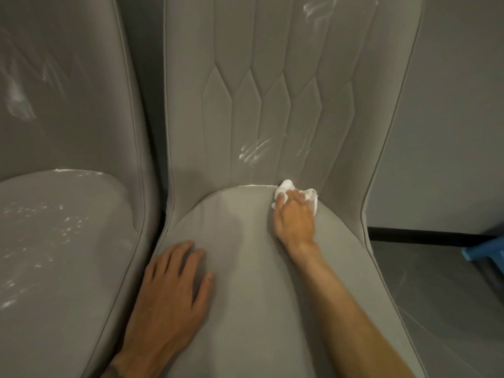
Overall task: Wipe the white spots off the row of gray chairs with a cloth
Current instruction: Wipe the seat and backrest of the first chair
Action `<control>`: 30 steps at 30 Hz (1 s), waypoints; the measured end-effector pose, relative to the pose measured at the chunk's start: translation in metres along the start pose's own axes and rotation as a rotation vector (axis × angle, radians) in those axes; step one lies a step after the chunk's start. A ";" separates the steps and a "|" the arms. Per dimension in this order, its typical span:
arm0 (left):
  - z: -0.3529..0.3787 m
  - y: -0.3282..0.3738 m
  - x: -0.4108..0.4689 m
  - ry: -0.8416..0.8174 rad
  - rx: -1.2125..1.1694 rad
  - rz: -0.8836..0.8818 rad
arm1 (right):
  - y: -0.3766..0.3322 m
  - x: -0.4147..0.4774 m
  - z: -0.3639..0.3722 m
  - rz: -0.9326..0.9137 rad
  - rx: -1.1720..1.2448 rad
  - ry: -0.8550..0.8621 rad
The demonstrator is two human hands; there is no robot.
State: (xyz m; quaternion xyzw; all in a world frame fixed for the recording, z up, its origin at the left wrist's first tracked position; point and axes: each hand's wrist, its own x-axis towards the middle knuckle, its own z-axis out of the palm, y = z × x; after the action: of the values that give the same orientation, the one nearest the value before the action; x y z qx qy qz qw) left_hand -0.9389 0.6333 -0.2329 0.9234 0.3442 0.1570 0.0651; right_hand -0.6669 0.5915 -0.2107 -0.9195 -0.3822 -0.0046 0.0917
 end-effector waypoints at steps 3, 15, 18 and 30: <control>0.001 0.000 0.001 0.017 -0.002 -0.001 | -0.035 0.009 0.011 -0.007 0.089 0.011; 0.008 -0.003 0.001 0.046 0.015 0.007 | -0.058 0.010 0.019 0.022 0.150 -0.057; 0.009 -0.006 0.001 0.031 0.023 0.024 | -0.031 0.006 0.016 -0.082 0.106 -0.057; 0.007 -0.007 -0.002 -0.020 0.030 0.002 | -0.081 0.008 0.022 -0.255 0.100 -0.132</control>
State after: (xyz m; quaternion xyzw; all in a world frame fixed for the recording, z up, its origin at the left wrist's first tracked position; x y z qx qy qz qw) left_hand -0.9420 0.6372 -0.2411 0.9261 0.3450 0.1426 0.0546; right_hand -0.7199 0.6571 -0.2183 -0.8560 -0.5011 0.0633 0.1106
